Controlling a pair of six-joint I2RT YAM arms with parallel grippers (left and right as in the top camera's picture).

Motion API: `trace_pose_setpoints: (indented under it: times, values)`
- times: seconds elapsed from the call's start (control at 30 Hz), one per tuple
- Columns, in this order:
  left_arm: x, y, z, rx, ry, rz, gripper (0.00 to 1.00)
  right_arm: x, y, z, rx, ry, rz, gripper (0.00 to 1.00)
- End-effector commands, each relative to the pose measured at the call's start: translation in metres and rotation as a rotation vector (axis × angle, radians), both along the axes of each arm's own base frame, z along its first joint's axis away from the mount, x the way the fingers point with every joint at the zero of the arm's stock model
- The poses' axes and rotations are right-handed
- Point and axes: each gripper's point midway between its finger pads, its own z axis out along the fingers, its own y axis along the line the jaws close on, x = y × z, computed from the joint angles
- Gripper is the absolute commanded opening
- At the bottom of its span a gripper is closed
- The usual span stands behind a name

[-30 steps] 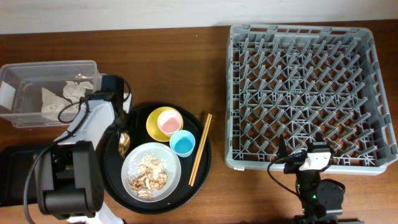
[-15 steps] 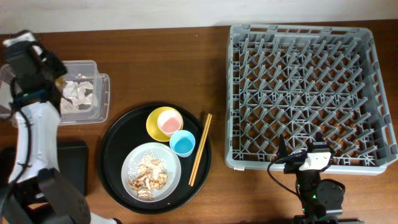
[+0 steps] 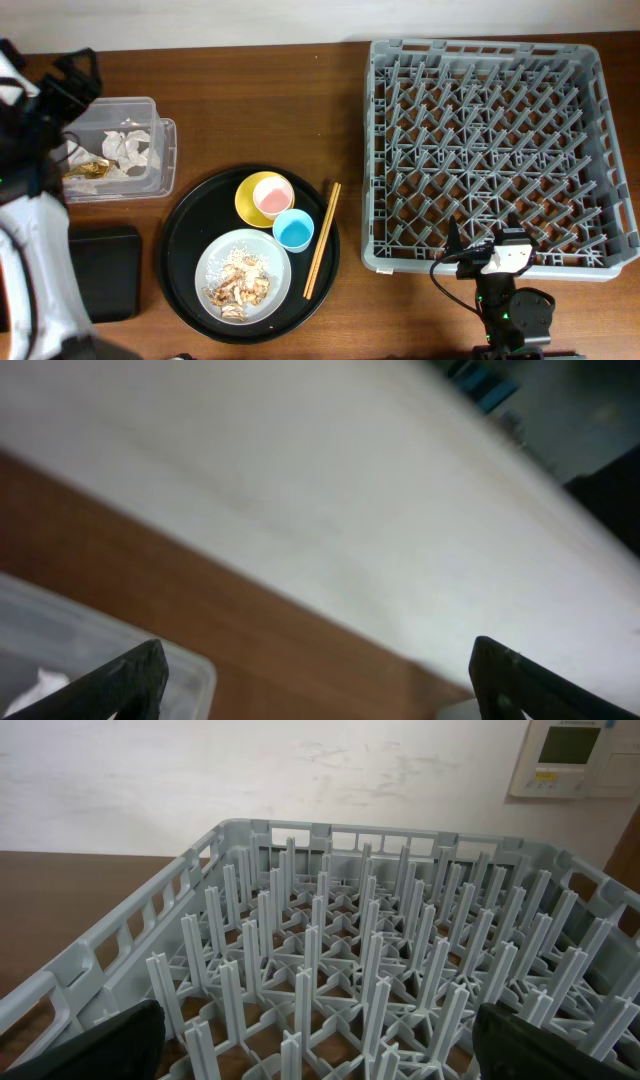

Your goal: Sort waste into correct bins and load items into the dishwasher rack

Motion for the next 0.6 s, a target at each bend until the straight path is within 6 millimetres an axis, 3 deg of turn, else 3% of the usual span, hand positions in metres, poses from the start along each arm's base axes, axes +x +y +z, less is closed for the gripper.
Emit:
trace_pose_setpoints:
  times: [0.0, 0.07, 0.17, 0.2, 0.27, 0.3, 0.37, 0.57]
  values:
    - [-0.046, -0.026, 0.061, 0.001, -0.115, -0.118, 0.93, 0.0, -0.004, -0.003, -0.001, 0.006, -0.018, 0.98]
    - [-0.081, -0.047, 0.062, -0.066, -0.054, -0.163, 0.95, 0.0, -0.004, -0.003, -0.001, 0.006, -0.018, 0.98]
    - [-0.128, -0.058, 0.017, -0.12, 0.196, -0.083, 0.99, 0.0, -0.004, -0.003, -0.001, 0.006, -0.019, 0.98]
    - [-0.153, -0.035, -0.015, -0.09, 0.366, 0.112, 0.99, 0.0, -0.004, -0.003, -0.001, 0.006, -0.018, 0.98]
    - [-0.176, -0.014, -0.036, -0.056, 0.494, 0.267, 0.99, 0.0, -0.004, -0.003, -0.001, 0.006, -0.018, 0.99]
    - [-0.195, -0.008, -0.053, -0.097, 0.594, 0.366, 0.99, 0.0, -0.004, -0.003, -0.001, 0.006, -0.018, 0.98]
    - [-0.216, -0.001, -0.066, -0.097, 0.691, 0.46, 0.99, 0.0, -0.004, -0.003, -0.001, 0.006, -0.018, 0.98]
    - [-0.226, -0.001, -0.072, -0.092, 0.74, 0.48, 0.99, 0.0, -0.004, -0.003, -0.001, 0.006, -0.018, 0.98]
